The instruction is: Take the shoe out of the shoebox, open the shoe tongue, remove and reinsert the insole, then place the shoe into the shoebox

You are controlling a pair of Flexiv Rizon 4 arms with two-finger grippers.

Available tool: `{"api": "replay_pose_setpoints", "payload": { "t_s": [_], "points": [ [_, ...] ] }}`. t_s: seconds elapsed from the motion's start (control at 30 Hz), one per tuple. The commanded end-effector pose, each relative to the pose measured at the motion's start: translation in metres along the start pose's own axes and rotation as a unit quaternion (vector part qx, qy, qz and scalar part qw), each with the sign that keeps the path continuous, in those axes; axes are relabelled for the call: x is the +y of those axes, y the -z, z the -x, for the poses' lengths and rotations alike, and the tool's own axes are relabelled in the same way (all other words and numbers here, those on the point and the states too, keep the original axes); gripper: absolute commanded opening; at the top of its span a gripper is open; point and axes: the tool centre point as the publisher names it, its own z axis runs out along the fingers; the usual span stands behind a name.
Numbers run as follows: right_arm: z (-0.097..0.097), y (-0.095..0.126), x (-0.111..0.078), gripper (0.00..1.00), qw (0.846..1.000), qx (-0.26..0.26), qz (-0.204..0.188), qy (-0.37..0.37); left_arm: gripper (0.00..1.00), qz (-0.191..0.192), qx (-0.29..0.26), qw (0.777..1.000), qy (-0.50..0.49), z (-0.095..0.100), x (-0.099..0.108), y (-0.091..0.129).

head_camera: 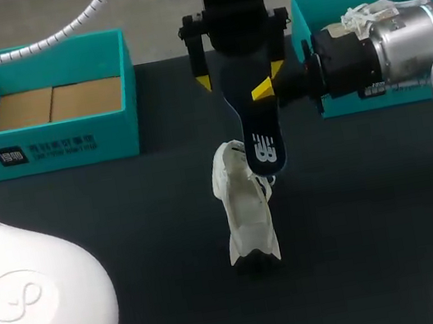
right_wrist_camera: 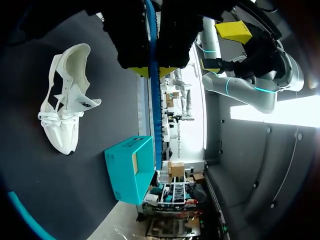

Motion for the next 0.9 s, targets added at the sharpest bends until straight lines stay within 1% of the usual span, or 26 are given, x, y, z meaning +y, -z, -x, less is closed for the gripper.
{"api": "replay_pose_setpoints", "payload": {
  "t_s": [0.03, 0.07, 0.13, 0.17, 0.2, 0.33, 0.47, 0.57, 0.67, 0.9],
  "points": [
    [-0.002, 0.002, -0.001, 0.00, 1.000, -0.003, 0.002, 0.000, 1.00, 0.008, -0.125, 0.992, -0.017, -0.025, -0.005, -0.007],
    [-0.002, 0.002, -0.001, 0.00, 1.000, -0.003, 0.003, 0.000, 1.00, 0.021, -0.143, 0.989, -0.015, -0.026, -0.007, -0.007],
    [-0.002, 0.003, 0.000, 0.00, 1.000, -0.004, 0.004, 0.001, 1.00, 0.026, -0.159, 0.987, -0.023, -0.028, -0.008, -0.007],
    [-0.002, 0.004, 0.000, 0.00, 1.000, -0.005, 0.004, 0.001, 1.00, 0.037, -0.178, 0.983, -0.023, -0.030, -0.010, -0.007],
    [-0.002, 0.004, 0.000, 0.00, 1.000, -0.005, 0.004, 0.001, 1.00, 0.034, -0.193, 0.980, -0.028, -0.032, -0.011, -0.006],
    [-0.003, 0.007, 0.000, 0.00, 1.000, -0.006, 0.007, 0.000, 1.00, 0.042, -0.257, 0.965, -0.036, -0.043, -0.014, -0.007],
    [-0.003, 0.009, 0.000, 0.00, 1.000, -0.007, 0.008, 0.000, 1.00, 0.048, -0.305, 0.950, -0.040, -0.052, -0.016, -0.006],
    [-0.003, 0.010, 0.000, 0.00, 1.000, -0.008, 0.009, 0.000, 1.00, 0.036, -0.347, 0.936, -0.041, -0.058, -0.015, -0.004],
    [-0.003, 0.010, 0.000, 0.00, 1.000, -0.008, 0.009, 0.000, 1.00, 0.024, -0.365, 0.930, -0.031, -0.064, -0.011, -0.004],
    [-0.001, 0.010, -0.002, 0.00, 1.000, -0.008, 0.008, -0.003, 1.00, 0.024, -0.365, 0.930, -0.031, -0.064, -0.011, -0.004]
  ]
}}
